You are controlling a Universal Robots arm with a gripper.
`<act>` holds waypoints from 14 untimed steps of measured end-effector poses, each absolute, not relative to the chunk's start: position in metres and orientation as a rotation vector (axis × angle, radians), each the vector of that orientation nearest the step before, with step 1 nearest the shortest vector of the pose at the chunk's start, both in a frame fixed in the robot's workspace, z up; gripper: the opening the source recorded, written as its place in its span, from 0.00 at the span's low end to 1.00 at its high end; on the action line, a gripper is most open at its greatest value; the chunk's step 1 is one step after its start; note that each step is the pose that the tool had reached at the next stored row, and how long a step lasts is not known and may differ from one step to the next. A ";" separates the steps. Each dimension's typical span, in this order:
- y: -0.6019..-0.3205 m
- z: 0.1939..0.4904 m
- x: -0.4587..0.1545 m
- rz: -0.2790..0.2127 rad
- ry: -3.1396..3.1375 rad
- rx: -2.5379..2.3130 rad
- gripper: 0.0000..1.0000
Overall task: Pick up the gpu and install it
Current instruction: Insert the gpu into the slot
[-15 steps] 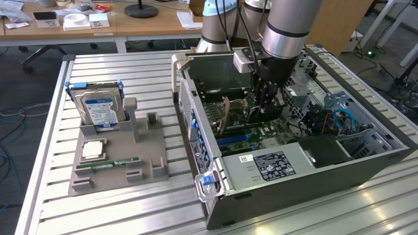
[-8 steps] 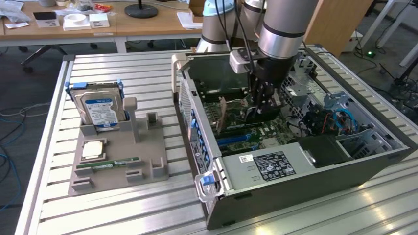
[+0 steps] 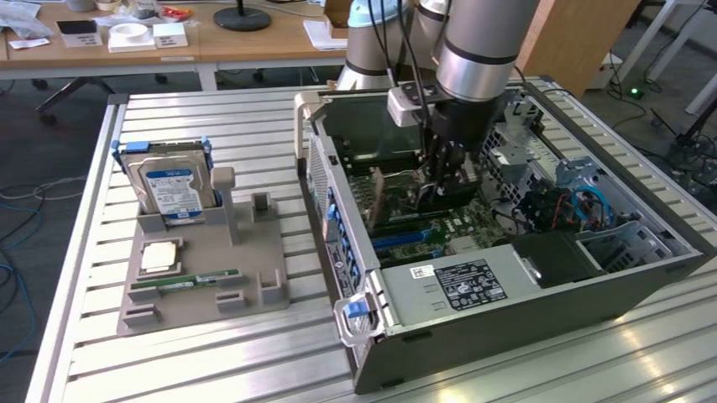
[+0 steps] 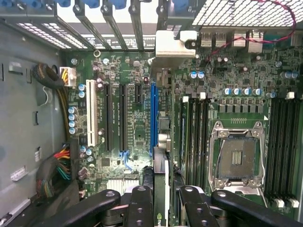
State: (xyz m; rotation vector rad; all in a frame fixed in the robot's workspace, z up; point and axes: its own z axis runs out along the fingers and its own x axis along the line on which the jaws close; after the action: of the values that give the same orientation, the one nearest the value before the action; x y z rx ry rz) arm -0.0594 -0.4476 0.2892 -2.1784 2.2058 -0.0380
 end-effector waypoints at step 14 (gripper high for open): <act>-0.448 0.289 -0.065 -0.042 2.204 -2.177 0.26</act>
State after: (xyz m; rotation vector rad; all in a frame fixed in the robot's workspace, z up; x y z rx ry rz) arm -0.0652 -0.4476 0.2892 -2.1765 2.2039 -0.0420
